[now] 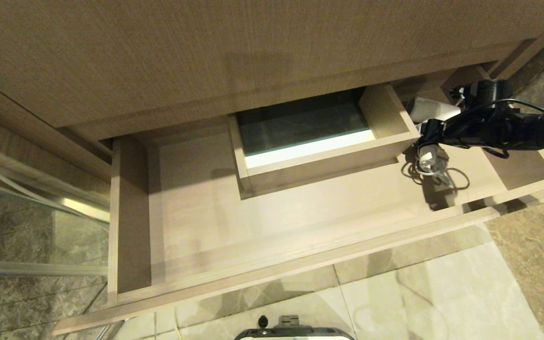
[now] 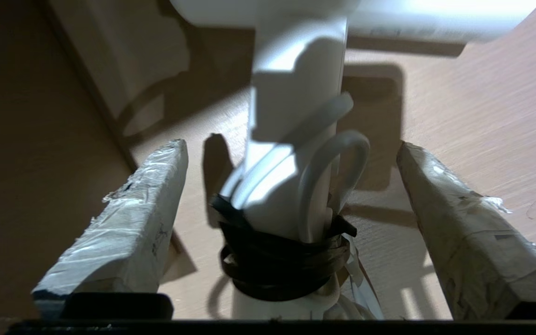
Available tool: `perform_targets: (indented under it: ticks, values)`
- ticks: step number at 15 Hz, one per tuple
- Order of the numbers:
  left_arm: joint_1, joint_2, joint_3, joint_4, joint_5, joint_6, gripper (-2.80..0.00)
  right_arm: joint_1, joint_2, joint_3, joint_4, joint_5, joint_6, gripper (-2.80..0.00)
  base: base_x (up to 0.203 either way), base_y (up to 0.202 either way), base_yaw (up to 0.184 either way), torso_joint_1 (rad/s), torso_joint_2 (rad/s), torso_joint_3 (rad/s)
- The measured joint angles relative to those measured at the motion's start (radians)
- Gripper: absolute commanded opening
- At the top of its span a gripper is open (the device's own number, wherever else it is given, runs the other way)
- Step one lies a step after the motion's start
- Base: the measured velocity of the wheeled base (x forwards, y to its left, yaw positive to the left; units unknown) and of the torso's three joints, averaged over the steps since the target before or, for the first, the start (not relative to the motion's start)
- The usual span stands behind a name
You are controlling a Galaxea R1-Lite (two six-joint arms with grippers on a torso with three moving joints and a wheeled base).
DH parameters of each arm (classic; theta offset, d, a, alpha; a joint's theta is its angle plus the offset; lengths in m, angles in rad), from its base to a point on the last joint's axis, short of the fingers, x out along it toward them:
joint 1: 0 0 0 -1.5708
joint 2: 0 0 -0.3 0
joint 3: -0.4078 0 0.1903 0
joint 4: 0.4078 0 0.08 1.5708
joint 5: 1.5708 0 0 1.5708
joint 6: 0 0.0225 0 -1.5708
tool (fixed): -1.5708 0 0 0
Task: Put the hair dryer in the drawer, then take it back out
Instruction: Take the hairdryer out
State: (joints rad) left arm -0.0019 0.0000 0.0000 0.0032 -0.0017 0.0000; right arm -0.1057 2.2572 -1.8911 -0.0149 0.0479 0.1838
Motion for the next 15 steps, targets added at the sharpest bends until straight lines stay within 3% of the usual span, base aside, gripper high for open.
perform_targets:
  ticks: [6,7,15]
  values:
    - [0.0,0.0,0.0,0.0,0.0,0.0,-2.8,0.0,0.041,-0.002,-0.009,0.001,-0.037,0.0,0.0,0.0,0.0,0.0,0.0,0.0]
    - [0.0,0.0,0.0,0.0,0.0,0.0,-2.8,0.0,0.044,-0.002,-0.014,0.0,-0.042,-2.8,0.0,0.0,0.0,0.0,0.0,0.0]
    - [0.0,0.0,0.0,0.0,0.0,0.0,-2.8,0.0,0.036,0.002,-0.01,-0.004,-0.107,-2.8,0.0,0.0,0.0,0.0,0.0,0.0]
